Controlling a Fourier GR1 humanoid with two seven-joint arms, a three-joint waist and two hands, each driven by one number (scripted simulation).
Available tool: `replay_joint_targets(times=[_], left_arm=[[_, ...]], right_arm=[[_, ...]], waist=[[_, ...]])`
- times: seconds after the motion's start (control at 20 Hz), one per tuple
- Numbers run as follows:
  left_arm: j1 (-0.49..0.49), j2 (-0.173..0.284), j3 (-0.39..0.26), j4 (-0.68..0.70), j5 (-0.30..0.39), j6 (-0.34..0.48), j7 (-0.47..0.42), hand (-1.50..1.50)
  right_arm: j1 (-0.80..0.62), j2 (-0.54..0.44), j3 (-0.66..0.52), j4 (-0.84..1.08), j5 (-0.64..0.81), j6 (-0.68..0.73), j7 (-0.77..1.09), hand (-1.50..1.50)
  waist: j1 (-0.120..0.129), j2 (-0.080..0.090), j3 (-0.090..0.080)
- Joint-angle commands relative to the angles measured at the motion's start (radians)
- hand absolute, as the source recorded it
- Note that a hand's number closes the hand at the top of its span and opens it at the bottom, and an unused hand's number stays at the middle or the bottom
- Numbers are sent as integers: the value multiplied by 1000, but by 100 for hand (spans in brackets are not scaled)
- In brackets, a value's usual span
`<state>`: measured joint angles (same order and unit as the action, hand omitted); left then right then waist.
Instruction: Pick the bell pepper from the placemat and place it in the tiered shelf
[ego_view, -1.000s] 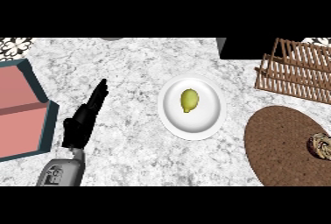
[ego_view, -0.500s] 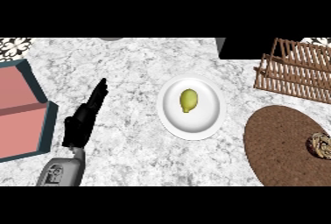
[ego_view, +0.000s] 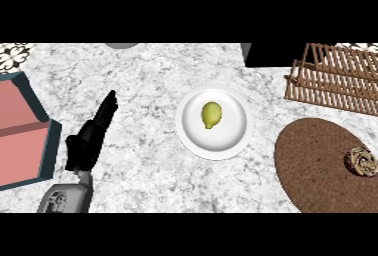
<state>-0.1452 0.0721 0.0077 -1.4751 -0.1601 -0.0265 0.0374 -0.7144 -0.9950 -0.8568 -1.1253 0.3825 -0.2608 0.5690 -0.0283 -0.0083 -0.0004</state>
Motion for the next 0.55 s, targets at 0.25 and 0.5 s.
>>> replay_joint_targets(times=[0.25, 0.5], left_arm=[[-12, 4, 19, 9, 11, 2, 2, 0], [-4, -2, 0, -26, -6, 10, 33, 0]], right_arm=[[363, -144, -330, -60, -165, 355, 19, -150], [566, -88, -566, -42, -248, 527, -111, -150]], waist=[[-20, -1, 1], [-21, -2, 2]])
